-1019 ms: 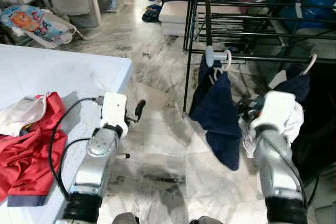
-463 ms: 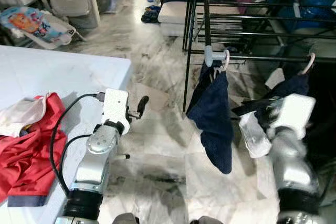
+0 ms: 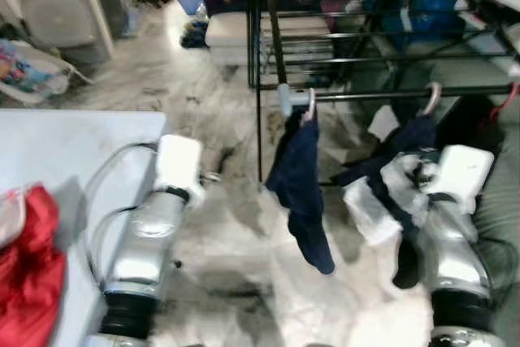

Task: Hang hanger

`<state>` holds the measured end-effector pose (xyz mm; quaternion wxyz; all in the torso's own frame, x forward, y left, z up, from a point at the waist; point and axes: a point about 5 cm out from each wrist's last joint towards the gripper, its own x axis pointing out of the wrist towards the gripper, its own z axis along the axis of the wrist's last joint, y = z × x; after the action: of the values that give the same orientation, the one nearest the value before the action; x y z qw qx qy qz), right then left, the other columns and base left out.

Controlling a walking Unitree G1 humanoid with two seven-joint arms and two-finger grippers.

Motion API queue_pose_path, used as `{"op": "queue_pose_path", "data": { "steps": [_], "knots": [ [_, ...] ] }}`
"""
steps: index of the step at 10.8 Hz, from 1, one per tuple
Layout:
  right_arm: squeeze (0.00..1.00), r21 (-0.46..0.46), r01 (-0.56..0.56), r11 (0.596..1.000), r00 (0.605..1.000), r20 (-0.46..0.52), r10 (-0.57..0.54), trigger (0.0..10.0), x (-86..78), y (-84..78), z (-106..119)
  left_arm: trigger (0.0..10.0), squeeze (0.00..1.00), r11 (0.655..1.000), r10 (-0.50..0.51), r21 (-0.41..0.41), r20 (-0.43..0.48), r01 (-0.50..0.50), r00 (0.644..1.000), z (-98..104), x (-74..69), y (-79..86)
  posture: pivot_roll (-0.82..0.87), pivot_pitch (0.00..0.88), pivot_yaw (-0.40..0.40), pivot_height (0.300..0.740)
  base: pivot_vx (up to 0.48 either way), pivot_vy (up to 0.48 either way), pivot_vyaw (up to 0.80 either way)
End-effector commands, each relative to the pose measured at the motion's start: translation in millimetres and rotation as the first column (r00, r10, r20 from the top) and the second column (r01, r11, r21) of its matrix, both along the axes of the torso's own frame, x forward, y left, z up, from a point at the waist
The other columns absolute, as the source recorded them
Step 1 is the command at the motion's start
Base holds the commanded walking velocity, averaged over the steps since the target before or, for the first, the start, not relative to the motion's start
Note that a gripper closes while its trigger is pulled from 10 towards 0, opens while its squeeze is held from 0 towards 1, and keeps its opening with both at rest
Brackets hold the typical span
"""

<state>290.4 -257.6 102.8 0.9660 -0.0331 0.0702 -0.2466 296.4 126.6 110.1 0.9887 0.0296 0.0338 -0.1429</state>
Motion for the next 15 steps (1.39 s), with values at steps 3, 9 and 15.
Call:
{"op": "queue_pose_path", "data": {
  "steps": [3, 9, 15],
  "knots": [
    [0.00, 0.005, -0.040, 0.999, 0.999, 0.000, 0.040, 10.0, 6.9, 11.0, 0.1, 10.0, 0.00, 0.999, 0.033, 0.008, -0.003, -0.033, 0.999, 0.0, 0.6, 9.8, 0.01, 0.009, 0.017, 0.740, 0.133, 0.000, 0.00],
    [0.00, -0.041, 0.070, 0.997, 0.995, -0.064, -0.073, 10.0, -1.0, 1.9, -9.8, 10.0, 0.00, 0.999, 0.030, 0.018, -0.011, -0.030, 0.999, -1.5, 0.5, 9.1, 0.01, 0.015, 0.016, 0.740, 0.000, 0.000, -0.13],
    [0.00, 0.110, 0.009, 0.994, 0.958, -0.286, 0.023, 10.0, 34.0, -5.0, -34.0, 10.0, 0.00, 1.000, -0.002, 0.022, -0.027, 0.002, 1.000, -1.5, -3.6, 7.0, 0.04, 0.047, 0.019, 0.740, 0.000, 0.000, 0.00]
  ]
}}
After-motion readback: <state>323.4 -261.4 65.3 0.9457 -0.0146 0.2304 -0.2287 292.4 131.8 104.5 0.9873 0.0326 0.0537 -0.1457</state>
